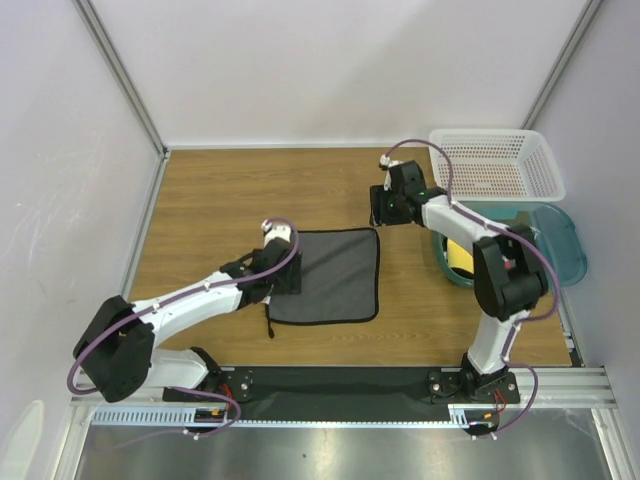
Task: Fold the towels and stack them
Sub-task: Flatten out the crumpled towel
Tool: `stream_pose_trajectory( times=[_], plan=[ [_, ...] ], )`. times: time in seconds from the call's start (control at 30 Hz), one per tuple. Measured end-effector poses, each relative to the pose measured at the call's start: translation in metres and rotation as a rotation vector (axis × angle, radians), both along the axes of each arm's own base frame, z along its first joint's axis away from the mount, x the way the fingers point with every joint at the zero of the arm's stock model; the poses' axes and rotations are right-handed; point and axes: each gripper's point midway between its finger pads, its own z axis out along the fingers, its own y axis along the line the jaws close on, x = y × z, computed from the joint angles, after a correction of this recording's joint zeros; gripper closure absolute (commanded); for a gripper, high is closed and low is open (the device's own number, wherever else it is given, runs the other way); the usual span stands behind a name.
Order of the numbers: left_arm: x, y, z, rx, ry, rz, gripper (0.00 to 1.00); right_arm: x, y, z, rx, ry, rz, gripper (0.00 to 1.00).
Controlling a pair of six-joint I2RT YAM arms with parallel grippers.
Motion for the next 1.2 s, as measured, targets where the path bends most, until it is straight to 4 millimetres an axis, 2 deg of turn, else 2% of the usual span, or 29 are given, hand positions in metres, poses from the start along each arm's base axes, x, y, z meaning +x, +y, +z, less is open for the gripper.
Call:
stream_pose_trajectory(
  times=[0.13, 0.17, 0.23, 0.33, 0.43, 0.47, 0.53, 0.67, 0.8, 0.93, 1.13, 1.2],
  plan=[
    [0.043, -0.009, 0.039, -0.078, -0.13, 0.031, 0.28, -0.012, 0.006, 0.056, 0.069, -0.1, 0.019, 0.37],
    [0.054, -0.009, 0.046, -0.091, -0.156, 0.044, 0.29, -0.018, 0.008, 0.066, 0.085, -0.119, 0.024, 0.37],
    [0.078, 0.004, 0.052, -0.096, -0.19, 0.103, 0.3, -0.033, 0.012, 0.075, 0.112, -0.131, 0.036, 0.37],
    [0.109, 0.02, 0.05, -0.084, -0.22, 0.156, 0.35, -0.06, 0.019, 0.062, 0.137, -0.087, 0.059, 0.39],
    [0.134, 0.029, 0.042, -0.069, -0.233, 0.167, 0.42, -0.091, 0.025, 0.028, 0.13, 0.016, 0.075, 0.43],
    [0.141, 0.029, 0.039, -0.066, -0.232, 0.167, 0.46, -0.1, 0.026, 0.019, 0.125, 0.045, 0.078, 0.44],
    [0.155, 0.027, 0.035, -0.068, -0.231, 0.157, 0.49, -0.118, 0.029, 0.004, 0.118, 0.1, 0.088, 0.47],
    [0.179, 0.018, 0.028, -0.077, -0.233, 0.134, 0.51, -0.139, 0.043, -0.005, 0.125, 0.147, 0.121, 0.51],
    [0.186, 0.013, 0.012, -0.068, -0.212, 0.116, 0.52, -0.15, 0.055, -0.004, 0.136, 0.163, 0.144, 0.53],
    [0.184, 0.014, -0.004, -0.042, -0.179, 0.108, 0.52, -0.158, 0.057, -0.009, 0.138, 0.185, 0.138, 0.53],
    [0.185, 0.014, -0.006, -0.039, -0.179, 0.102, 0.53, -0.17, 0.051, -0.018, 0.127, 0.232, 0.116, 0.58],
    [0.185, 0.014, -0.007, -0.042, -0.183, 0.101, 0.56, -0.175, 0.05, -0.021, 0.121, 0.249, 0.113, 0.59]
  ],
)
